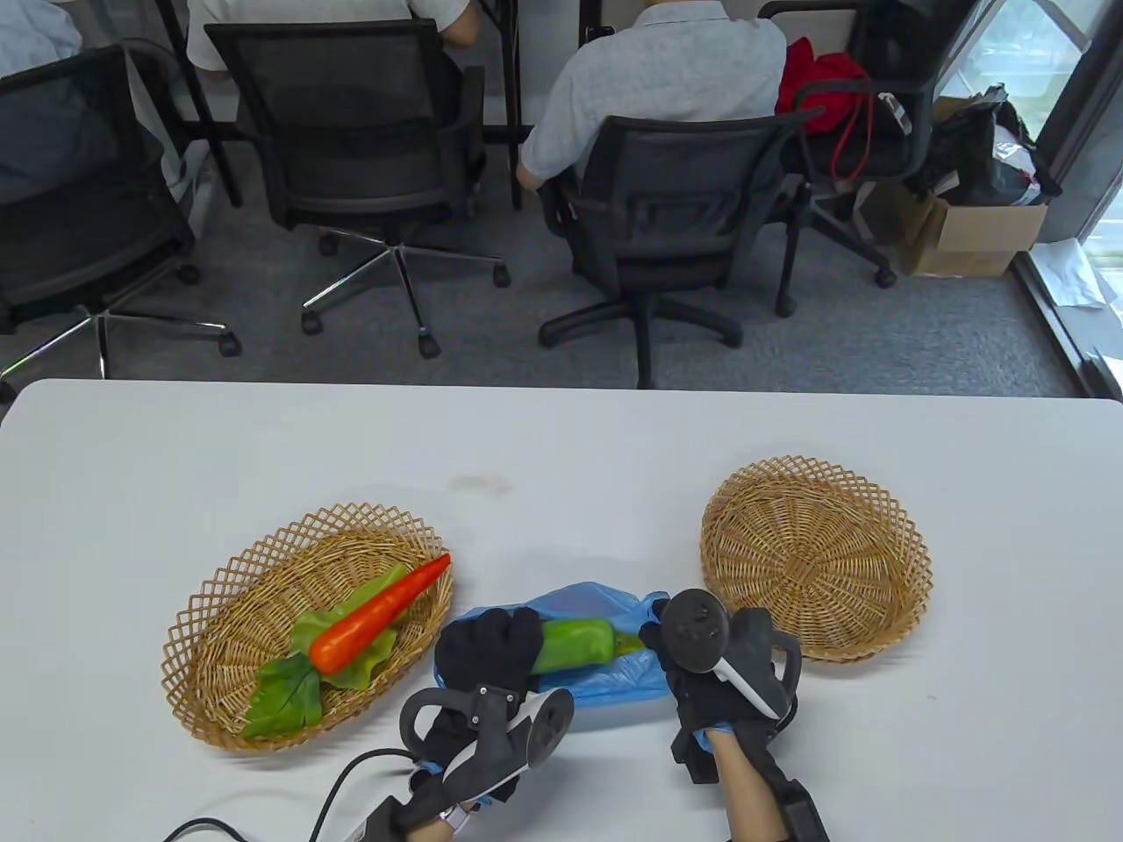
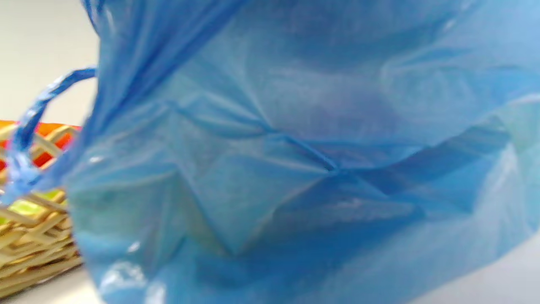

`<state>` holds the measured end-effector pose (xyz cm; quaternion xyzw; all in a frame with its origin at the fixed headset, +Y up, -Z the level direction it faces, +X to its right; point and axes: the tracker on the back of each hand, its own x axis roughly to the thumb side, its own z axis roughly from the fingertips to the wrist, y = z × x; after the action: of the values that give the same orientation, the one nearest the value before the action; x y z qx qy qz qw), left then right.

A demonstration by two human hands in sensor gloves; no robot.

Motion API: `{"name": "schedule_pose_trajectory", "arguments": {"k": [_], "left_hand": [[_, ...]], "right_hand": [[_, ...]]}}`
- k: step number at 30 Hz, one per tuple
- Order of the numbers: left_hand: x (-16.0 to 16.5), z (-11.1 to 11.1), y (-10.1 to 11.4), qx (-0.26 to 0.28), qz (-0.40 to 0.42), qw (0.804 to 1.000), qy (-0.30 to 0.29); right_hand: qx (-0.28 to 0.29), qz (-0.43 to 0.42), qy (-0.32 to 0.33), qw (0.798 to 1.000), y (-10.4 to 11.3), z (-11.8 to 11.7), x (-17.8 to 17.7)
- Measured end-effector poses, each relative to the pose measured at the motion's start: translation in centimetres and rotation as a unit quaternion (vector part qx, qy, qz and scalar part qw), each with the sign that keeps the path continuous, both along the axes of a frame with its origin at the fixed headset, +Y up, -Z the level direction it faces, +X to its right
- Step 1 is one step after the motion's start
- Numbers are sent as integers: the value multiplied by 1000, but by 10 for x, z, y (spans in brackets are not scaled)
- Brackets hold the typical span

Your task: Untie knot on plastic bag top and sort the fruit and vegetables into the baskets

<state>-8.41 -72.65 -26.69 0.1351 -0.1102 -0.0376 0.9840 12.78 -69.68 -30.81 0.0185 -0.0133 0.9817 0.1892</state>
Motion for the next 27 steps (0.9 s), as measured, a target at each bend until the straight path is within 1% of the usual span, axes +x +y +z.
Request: {"name": "schedule_pose_trajectory", "arguments": {"k": [1, 3, 5, 7, 8, 9, 10, 11, 12, 14, 15, 16, 18, 22, 25, 26, 27], "left_hand": [[-1, -1, 0, -4, 0, 1000, 1], [-6, -4, 0, -15, 20, 1000, 5], [-15, -8, 1, -41, 69, 997, 7], [-25, -12, 3, -63, 122, 991, 3], [-30, -14, 4, -75, 151, 986, 2], [-33, -15, 4, -79, 164, 983, 1], [-38, -17, 5, -85, 191, 978, 0], [-44, -19, 7, -95, 234, 968, -3], [-47, -19, 8, -103, 261, 960, -5], [-56, -20, 13, -114, 328, 937, -26], [-62, -21, 17, -116, 371, 921, -38], [-65, -21, 20, -116, 396, 910, -46], [-77, -21, 31, -118, 457, 879, -62], [-103, -19, 49, -124, 533, 830, -104], [-126, -16, 60, -111, 566, 809, -114], [-136, -14, 63, -100, 572, 807, -105], [-144, -13, 66, -90, 572, 810, -93]], "right_hand": [[3, -18, 2, 1000, 0, 0, 2], [0, -85, 13, 996, -2, -1, 10], [-13, -205, 17, 979, -7, -1, 19], [-17, -284, 28, 958, -12, -2, 26], [-21, -311, 21, 950, -13, -2, 30], [-14, -324, 20, 946, -13, -2, 32], [-9, -331, 17, 943, -12, -2, 34], [-9, -331, 15, 943, -12, -2, 36], [-9, -328, 13, 945, -12, -2, 37], [-6, -314, 8, 949, -11, -2, 39], [-5, -310, 4, 951, -11, -2, 39], [-5, -310, 4, 951, -12, -3, 39], [-6, -313, 3, 950, -12, -3, 39], [-5, -306, -1, 952, -13, -3, 40], [-4, -305, -2, 952, -13, -4, 40], [-5, -305, -2, 952, -13, -4, 40], [-5, -305, -2, 952, -13, -4, 40]]}}
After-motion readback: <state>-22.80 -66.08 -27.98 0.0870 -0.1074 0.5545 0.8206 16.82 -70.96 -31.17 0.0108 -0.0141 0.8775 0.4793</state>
